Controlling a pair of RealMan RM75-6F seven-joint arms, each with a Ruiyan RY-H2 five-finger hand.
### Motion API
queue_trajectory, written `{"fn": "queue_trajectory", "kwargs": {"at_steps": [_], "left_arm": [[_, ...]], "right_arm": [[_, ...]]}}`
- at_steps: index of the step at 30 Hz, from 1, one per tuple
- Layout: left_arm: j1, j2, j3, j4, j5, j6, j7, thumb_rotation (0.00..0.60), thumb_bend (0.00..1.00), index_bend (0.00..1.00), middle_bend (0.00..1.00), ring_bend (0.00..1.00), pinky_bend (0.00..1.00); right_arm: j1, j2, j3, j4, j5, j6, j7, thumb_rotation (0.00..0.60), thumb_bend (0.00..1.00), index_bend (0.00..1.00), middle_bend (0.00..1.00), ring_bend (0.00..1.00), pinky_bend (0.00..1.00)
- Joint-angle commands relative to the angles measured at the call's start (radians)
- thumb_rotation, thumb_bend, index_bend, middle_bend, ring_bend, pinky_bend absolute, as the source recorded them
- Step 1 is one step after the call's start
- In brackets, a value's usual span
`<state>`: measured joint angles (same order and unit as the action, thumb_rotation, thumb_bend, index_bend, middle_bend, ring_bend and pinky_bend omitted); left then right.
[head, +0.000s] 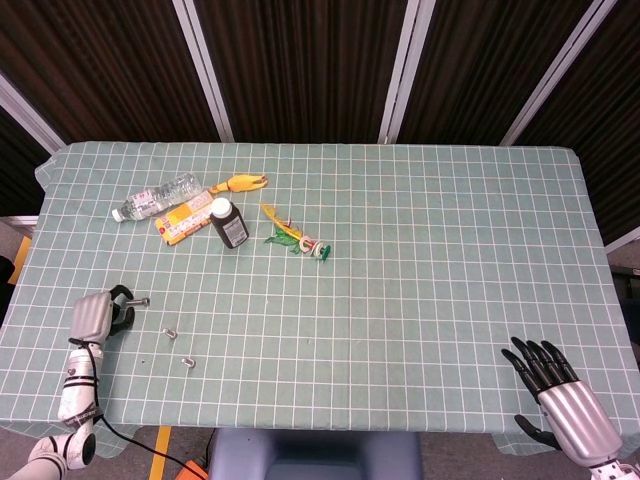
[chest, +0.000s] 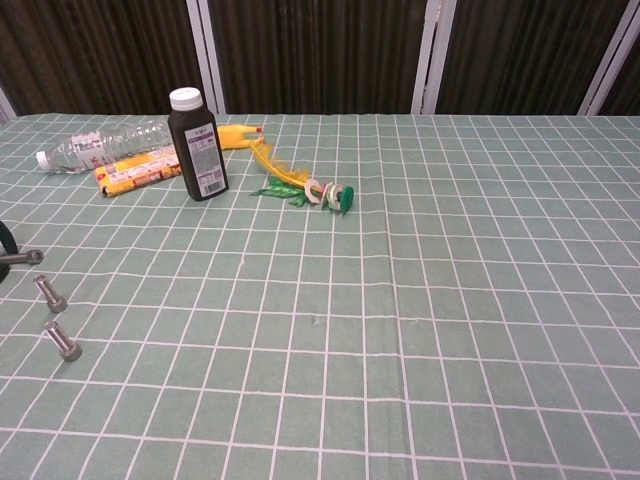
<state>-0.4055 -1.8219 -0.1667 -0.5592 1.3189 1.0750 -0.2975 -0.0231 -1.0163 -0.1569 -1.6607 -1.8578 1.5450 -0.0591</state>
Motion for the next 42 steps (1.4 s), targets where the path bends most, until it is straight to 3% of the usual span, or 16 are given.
{"fn": "queue_trajectory", "kwargs": {"at_steps": [1,11,22,32,42], "left_arm": [[-0.004,-0.004,0.001,0.005,0.002,0.0,-0.001,0.6,0.43,0.47,1.0,1.0,1.0],[-0.005,-0.01,0.0,0.024,0.004,0.0,-0.006,0.6,0.43,0.54,1.0,1.0,1.0],[-0.003,0.009,-0.005,-0.006,0.012,0.04,-0.01,0.6,0.44,0.54,1.0,1.0,1.0],[0.003,0.059,0.0,-0.114,0.031,0.092,0.029,0.6,0.43,0.54,1.0,1.0,1.0],[0.031,0.157,0.075,-0.281,0.117,0.175,0.186,0.6,0.44,0.55,1.0,1.0,1.0]], "right_arm": [[0.0,-0.001,0.0,0.0,0.001,-0.001,-0.003,0.6,0.31,0.0,0.0,0.0,0.0],[0.002,-0.004,0.001,-0.002,0.007,-0.01,-0.011,0.6,0.31,0.0,0.0,0.0,0.0],[0.002,-0.005,0.0,0.0,0.005,-0.009,-0.01,0.6,0.31,0.0,0.0,0.0,0.0],[0.002,-0.001,-0.002,0.003,0.0,-0.002,0.0,0.6,0.31,0.0,0.0,0.0,0.0],[0.002,0.002,-0.006,0.003,-0.006,0.0,0.005,0.6,0.31,0.0,0.0,0.0,0.0]]}}
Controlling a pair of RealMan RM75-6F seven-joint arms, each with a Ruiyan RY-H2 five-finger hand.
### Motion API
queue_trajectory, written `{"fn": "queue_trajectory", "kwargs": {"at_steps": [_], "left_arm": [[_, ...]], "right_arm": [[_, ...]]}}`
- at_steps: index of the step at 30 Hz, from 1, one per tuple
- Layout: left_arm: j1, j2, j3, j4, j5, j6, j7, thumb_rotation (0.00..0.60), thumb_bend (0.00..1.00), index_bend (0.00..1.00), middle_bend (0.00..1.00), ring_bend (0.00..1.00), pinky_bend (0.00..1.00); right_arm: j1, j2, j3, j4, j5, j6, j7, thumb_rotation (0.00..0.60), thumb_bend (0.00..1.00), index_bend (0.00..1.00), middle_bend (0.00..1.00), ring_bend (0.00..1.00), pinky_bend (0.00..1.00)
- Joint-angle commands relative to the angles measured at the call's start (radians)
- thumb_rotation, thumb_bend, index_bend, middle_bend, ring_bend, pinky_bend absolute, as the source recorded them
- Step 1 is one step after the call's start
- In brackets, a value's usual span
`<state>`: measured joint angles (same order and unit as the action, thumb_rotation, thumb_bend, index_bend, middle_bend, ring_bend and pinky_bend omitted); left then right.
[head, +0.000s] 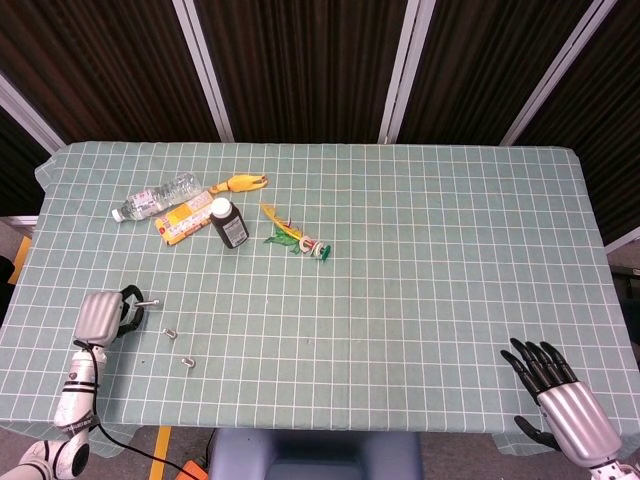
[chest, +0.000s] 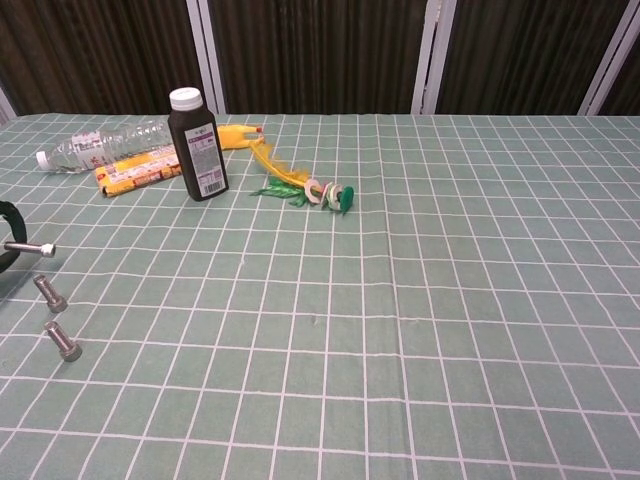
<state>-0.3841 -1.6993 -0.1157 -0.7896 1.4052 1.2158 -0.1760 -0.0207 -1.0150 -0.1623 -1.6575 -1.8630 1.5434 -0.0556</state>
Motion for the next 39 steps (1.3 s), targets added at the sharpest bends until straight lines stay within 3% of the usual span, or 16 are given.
{"fn": "queue_trajectory", "kwargs": {"at_steps": [1,8,13,20,26,39], "left_arm": [[0.012,0.045,0.031,-0.07,0.042,0.051,0.098,0.6,0.44,0.56,1.0,1.0,1.0],[0.015,0.104,0.059,-0.146,0.08,0.094,0.38,0.6,0.44,0.56,1.0,1.0,1.0],[0.006,0.148,0.061,-0.231,0.053,0.058,0.68,0.6,0.44,0.54,1.0,1.0,1.0],[-0.011,0.197,0.058,-0.331,-0.001,0.001,0.961,0.6,0.44,0.55,1.0,1.0,1.0],[-0.022,0.212,0.066,-0.365,-0.015,-0.021,1.053,0.6,0.44,0.56,1.0,1.0,1.0],[-0.028,0.198,0.079,-0.362,-0.032,-0.036,1.081,0.6,0.44,0.55,1.0,1.0,1.0]], "right_arm": [[-0.001,0.002,-0.001,0.0,-0.002,0.004,0.003,0.6,0.31,0.0,0.0,0.0,0.0],[-0.003,0.005,-0.004,0.004,-0.009,0.011,0.012,0.6,0.31,0.0,0.0,0.0,0.0],[-0.004,0.009,-0.008,0.006,-0.019,0.019,0.02,0.6,0.31,0.0,0.0,0.0,0.0],[-0.006,0.013,-0.008,0.011,-0.023,0.03,0.032,0.6,0.31,0.0,0.0,0.0,0.0],[-0.006,0.013,-0.006,0.012,-0.023,0.032,0.036,0.6,0.31,0.0,0.0,0.0,0.0],[-0.006,0.012,-0.005,0.012,-0.022,0.031,0.034,0.6,0.31,0.0,0.0,0.0,0.0]]}}
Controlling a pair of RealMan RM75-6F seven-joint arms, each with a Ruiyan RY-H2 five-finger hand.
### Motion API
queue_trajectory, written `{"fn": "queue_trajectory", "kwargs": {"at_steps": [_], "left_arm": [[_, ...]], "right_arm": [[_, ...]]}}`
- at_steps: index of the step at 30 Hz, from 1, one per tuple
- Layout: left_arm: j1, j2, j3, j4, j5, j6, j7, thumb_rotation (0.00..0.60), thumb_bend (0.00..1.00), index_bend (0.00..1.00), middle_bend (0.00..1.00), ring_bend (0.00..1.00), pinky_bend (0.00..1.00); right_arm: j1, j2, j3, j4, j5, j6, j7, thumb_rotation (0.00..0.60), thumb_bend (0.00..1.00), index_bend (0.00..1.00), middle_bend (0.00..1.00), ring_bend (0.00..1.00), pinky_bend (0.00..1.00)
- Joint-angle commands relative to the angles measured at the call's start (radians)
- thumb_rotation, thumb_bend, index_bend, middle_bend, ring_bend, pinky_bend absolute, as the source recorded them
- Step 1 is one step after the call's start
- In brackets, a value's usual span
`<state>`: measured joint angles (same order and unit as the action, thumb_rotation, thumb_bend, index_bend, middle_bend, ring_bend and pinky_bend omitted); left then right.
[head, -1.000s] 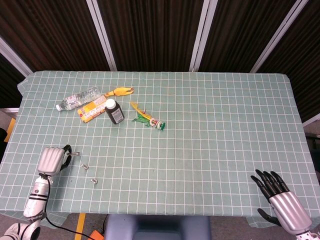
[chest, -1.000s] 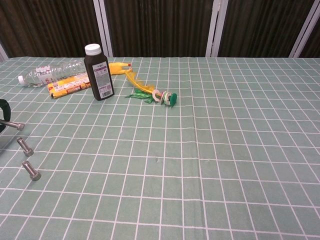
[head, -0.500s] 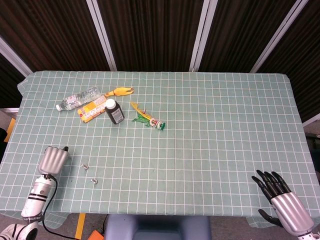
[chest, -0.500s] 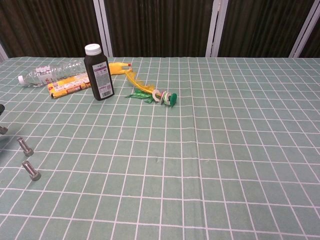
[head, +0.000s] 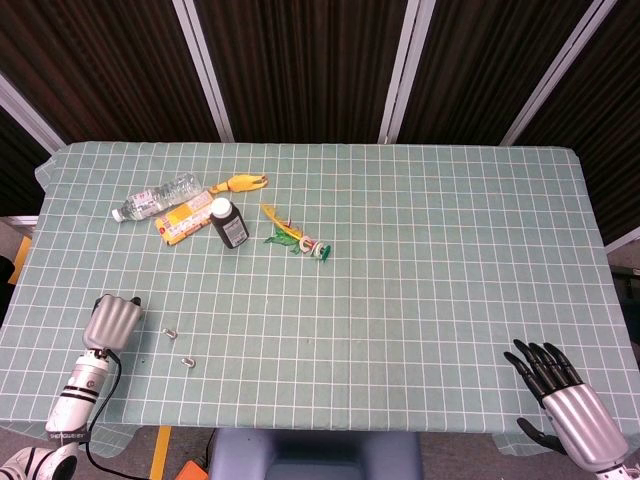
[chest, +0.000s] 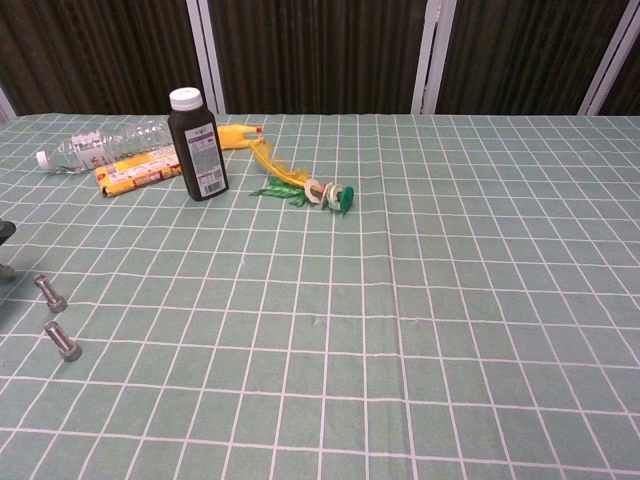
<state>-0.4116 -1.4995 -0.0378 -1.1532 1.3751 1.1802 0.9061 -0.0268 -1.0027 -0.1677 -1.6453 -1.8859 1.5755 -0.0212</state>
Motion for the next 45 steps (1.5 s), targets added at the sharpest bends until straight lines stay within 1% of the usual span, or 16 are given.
{"fn": "queue_trajectory", "kwargs": {"at_steps": [1,9,19,26,31,34,37,40,41,42,45], "left_arm": [[0.0,-0.003,0.002,0.001,-0.004,-0.002,-0.002,0.6,0.44,0.55,1.0,1.0,1.0],[-0.003,-0.011,0.009,0.008,-0.003,-0.007,-0.003,0.6,0.44,0.54,1.0,1.0,1.0],[-0.008,-0.02,0.013,0.016,-0.002,-0.007,-0.009,0.6,0.44,0.49,1.0,1.0,1.0],[-0.01,-0.022,0.013,0.014,0.001,-0.001,-0.013,0.6,0.44,0.4,1.0,1.0,1.0],[-0.012,-0.02,0.015,0.01,0.0,-0.002,-0.013,0.6,0.44,0.38,1.0,1.0,1.0],[-0.01,-0.015,0.015,-0.001,0.002,0.004,-0.016,0.6,0.44,0.37,1.0,1.0,1.0],[-0.005,0.006,0.013,-0.039,0.013,0.029,-0.034,0.6,0.44,0.35,1.0,1.0,1.0],[0.011,0.047,0.007,-0.103,0.03,0.075,-0.092,0.6,0.44,0.32,1.0,1.0,1.0],[0.024,0.073,0.006,-0.14,0.039,0.1,-0.144,0.6,0.43,0.31,1.0,1.0,1.0],[0.036,0.093,0.006,-0.169,0.051,0.122,-0.203,0.6,0.43,0.3,1.0,1.0,1.0],[0.093,0.152,0.006,-0.257,0.089,0.218,-0.488,0.6,0.43,0.26,0.99,1.0,1.0]], "right_arm": [[0.0,0.0,0.0,0.0,0.001,-0.001,-0.001,0.6,0.31,0.0,0.0,0.0,0.0],[0.0,0.0,-0.001,-0.003,0.002,-0.004,-0.004,0.6,0.31,0.0,0.0,0.0,0.0],[0.0,0.002,0.0,-0.005,0.004,-0.007,-0.005,0.6,0.31,0.0,0.0,0.0,0.0],[0.001,0.002,0.0,-0.006,0.006,-0.008,-0.004,0.6,0.31,0.0,0.0,0.0,0.0],[0.0,0.003,0.0,-0.006,0.006,-0.007,-0.004,0.6,0.31,0.0,0.0,0.0,0.0],[0.0,0.003,0.0,-0.005,0.005,-0.006,-0.003,0.6,0.31,0.0,0.0,0.0,0.0],[0.0,0.003,0.0,-0.004,0.004,-0.005,-0.003,0.6,0.31,0.0,0.0,0.0,0.0],[-0.001,0.004,0.0,-0.004,0.004,-0.002,0.0,0.6,0.31,0.0,0.0,0.0,0.0],[-0.002,0.005,0.001,-0.004,0.004,0.001,0.003,0.6,0.31,0.0,0.0,0.0,0.0],[-0.002,0.006,0.001,-0.003,0.004,0.003,0.004,0.6,0.31,0.0,0.0,0.0,0.0],[-0.003,0.007,-0.001,-0.002,-0.001,0.005,0.007,0.6,0.31,0.0,0.0,0.0,0.0]]}}
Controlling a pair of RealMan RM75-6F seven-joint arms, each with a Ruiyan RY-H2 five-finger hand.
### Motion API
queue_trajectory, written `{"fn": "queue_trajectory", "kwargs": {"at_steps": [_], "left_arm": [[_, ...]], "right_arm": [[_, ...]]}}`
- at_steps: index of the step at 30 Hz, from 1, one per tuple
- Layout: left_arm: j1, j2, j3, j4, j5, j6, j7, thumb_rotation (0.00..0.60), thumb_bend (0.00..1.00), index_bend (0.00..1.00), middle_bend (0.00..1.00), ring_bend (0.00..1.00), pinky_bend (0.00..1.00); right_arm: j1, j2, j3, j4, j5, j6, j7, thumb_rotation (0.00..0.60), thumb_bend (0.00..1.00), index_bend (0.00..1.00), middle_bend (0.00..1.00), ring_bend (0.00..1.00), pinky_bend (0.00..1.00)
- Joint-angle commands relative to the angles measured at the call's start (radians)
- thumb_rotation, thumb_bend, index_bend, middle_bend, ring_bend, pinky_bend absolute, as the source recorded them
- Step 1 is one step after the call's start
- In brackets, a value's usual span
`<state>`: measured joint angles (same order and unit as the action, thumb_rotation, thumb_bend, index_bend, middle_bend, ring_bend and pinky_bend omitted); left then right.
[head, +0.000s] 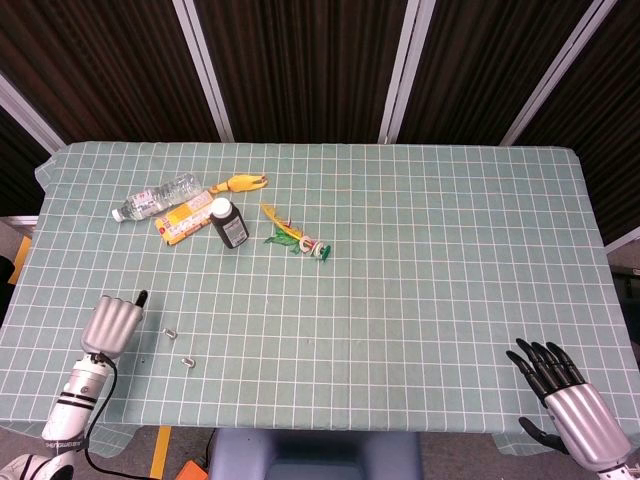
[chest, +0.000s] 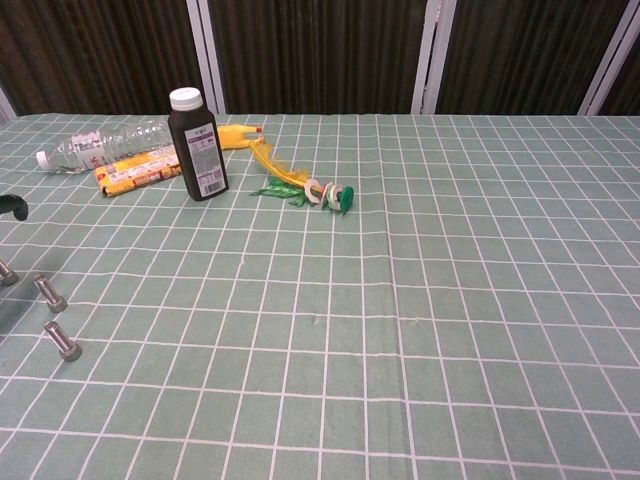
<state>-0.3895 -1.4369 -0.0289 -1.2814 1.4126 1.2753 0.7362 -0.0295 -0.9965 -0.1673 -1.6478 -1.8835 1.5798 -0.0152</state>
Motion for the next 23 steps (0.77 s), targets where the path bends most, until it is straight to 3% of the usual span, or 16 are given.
{"fn": "queue_trajectory", "kwargs": {"at_steps": [1,2,3,4,5,7,9,11,23], "left_arm": [[0.093,0.108,-0.001,-0.162,0.058,0.152,-0.419,0.6,0.42,0.23,0.95,0.98,1.0],[0.123,0.132,0.008,-0.202,0.074,0.189,-0.554,0.6,0.42,0.19,0.83,0.89,0.98],[0.15,0.168,0.036,-0.246,0.097,0.203,-0.694,0.6,0.42,0.13,0.66,0.71,0.88],[0.167,0.204,0.065,-0.283,0.117,0.202,-0.804,0.6,0.42,0.09,0.49,0.5,0.72],[0.183,0.242,0.097,-0.318,0.142,0.203,-0.918,0.6,0.42,0.04,0.29,0.26,0.47],[0.216,0.302,0.153,-0.357,0.197,0.229,-1.142,0.6,0.41,0.01,0.08,0.03,0.17],[0.253,0.326,0.191,-0.326,0.233,0.27,-1.282,0.6,0.4,0.01,0.01,0.0,0.08],[0.253,0.355,0.209,-0.294,0.261,0.259,-1.248,0.6,0.39,0.01,0.0,0.0,0.04],[0.291,0.36,0.164,-0.317,0.238,0.286,-1.026,0.6,0.39,0.0,0.0,0.0,0.03]], "right_arm": [[0.0,0.0,-0.002,0.001,-0.005,0.001,0.001,0.6,0.31,0.0,0.0,0.0,0.0],[-0.001,0.0,-0.003,0.002,-0.008,0.002,0.001,0.6,0.31,0.0,0.0,0.0,0.0],[-0.001,-0.001,-0.005,0.002,-0.01,0.002,0.001,0.6,0.31,0.0,0.0,0.0,0.0],[-0.002,-0.001,-0.005,0.001,-0.009,0.001,0.002,0.6,0.31,0.0,0.0,0.0,0.0],[-0.002,-0.001,-0.005,-0.001,-0.006,0.0,0.003,0.6,0.31,0.0,0.0,0.0,0.0],[-0.004,-0.003,-0.003,-0.005,-0.001,0.001,-0.001,0.6,0.31,0.0,0.0,0.0,0.0],[-0.007,-0.006,-0.003,-0.007,0.0,0.002,-0.007,0.6,0.31,0.0,0.0,0.0,0.0],[-0.006,-0.007,-0.002,-0.006,0.002,-0.003,-0.012,0.6,0.31,0.0,0.0,0.0,0.0],[0.004,0.003,0.0,-0.011,0.016,-0.026,-0.009,0.6,0.31,0.0,0.0,0.0,0.0]]}}
